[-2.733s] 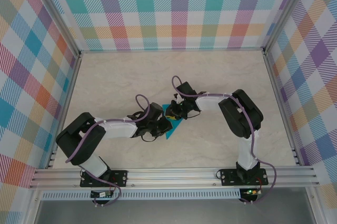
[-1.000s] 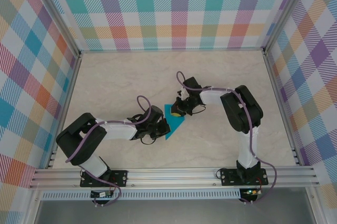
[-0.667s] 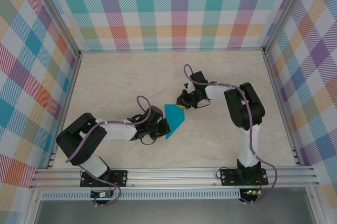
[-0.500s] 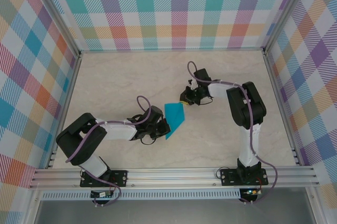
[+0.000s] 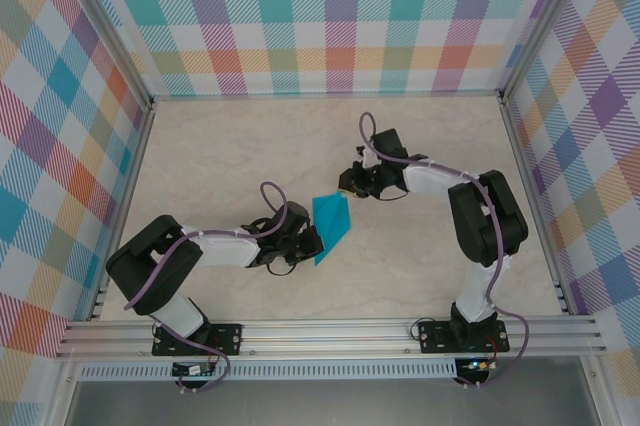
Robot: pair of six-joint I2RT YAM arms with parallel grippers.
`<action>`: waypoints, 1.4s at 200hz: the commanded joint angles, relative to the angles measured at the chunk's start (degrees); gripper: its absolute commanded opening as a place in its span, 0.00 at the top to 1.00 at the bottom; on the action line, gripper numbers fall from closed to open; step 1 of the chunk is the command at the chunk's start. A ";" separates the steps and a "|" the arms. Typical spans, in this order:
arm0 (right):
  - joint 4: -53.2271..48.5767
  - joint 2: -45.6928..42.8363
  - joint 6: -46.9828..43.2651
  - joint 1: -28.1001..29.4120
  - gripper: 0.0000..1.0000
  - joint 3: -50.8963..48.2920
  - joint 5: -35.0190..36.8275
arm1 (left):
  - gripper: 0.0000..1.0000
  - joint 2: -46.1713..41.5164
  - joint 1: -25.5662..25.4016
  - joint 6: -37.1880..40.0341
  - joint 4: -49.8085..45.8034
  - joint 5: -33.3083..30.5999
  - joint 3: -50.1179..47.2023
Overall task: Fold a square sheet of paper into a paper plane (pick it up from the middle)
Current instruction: Fourth fold the wing at the center of the table.
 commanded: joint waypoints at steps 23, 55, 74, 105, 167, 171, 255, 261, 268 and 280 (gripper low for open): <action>-0.21 0.43 0.59 6.88 0.83 -2.55 -2.19 | 0.98 3.92 -1.29 1.04 -13.93 -1.12 -2.55; -0.18 2.91 0.88 9.35 0.82 -1.25 -2.82 | 0.98 4.25 -1.36 0.91 -13.50 -1.09 -2.65; -0.60 4.39 0.88 9.89 0.82 -0.85 -1.18 | 0.98 4.40 -1.45 0.93 -13.45 -1.04 -2.69; -1.84 7.66 0.15 9.89 0.83 0.23 0.07 | 0.98 4.40 -1.51 0.78 -13.19 -1.12 -2.73; -3.55 10.32 -1.13 4.81 0.83 1.89 6.90 | 0.98 5.07 -1.58 1.13 -13.20 -0.68 -2.95; -3.64 10.45 -1.42 4.43 0.83 2.32 6.97 | 0.98 5.07 -1.57 1.19 -13.19 -0.71 -2.95; -8.31 11.44 -5.59 -2.07 0.82 11.29 8.08 | 0.97 5.19 -1.71 1.13 -12.89 -0.34 -3.52; -8.51 10.39 -5.76 -2.16 0.81 11.39 7.64 | 0.98 5.17 -1.70 1.17 -12.84 -0.24 -3.52; -8.55 8.98 -5.81 -2.07 0.81 11.19 6.63 | 0.97 5.19 -1.66 1.13 -12.82 -0.23 -3.52; -7.20 6.17 -5.03 -2.00 0.79 9.58 4.46 | 0.97 5.14 -1.71 1.13 -12.66 -0.28 -3.52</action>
